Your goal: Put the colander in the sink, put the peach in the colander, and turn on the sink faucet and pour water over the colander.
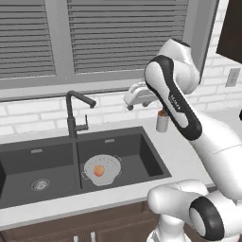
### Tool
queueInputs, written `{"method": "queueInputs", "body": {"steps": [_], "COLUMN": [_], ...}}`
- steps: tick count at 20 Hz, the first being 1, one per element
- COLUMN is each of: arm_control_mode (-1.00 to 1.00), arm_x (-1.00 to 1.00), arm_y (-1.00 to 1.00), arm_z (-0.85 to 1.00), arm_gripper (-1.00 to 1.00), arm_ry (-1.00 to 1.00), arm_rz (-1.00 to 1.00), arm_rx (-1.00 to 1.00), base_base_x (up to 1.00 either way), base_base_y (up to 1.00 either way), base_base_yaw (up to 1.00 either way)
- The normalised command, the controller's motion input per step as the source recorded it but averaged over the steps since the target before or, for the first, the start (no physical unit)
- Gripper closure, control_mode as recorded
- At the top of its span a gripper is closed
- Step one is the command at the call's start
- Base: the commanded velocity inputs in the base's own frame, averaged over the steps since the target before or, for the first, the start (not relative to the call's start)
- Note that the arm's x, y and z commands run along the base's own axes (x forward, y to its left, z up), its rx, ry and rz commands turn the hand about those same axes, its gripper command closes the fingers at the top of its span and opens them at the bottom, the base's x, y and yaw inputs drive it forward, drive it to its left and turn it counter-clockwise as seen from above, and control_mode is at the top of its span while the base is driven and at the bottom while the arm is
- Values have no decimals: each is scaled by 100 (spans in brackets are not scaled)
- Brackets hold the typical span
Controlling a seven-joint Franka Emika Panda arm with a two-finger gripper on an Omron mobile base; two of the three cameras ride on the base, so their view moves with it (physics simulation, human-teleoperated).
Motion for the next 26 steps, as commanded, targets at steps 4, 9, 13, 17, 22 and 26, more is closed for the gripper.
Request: {"method": "queueInputs", "body": {"steps": [4,9,13,17,22,26], "arm_control_mode": [-100,-100,-100,-100,-100,-100], "arm_x": [-50,-13,0,4,12,3], "arm_y": [-64,-51,-18,-18,-7,13], "arm_z": [-1,-6,-30,-30,-11,-33], "arm_gripper": [-100,-100,-100,-100,-100,-100], "arm_ry": [-22,-3,-7,-25,-26,-53], "arm_rz": [12,17,26,27,27,10], "arm_rx": [4,0,0,0,5,1], "base_base_x": [0,0,0,0,0,0], "base_base_y": [0,0,0,0,0,0], "base_base_yaw": [0,0,0,0,0,0]}}
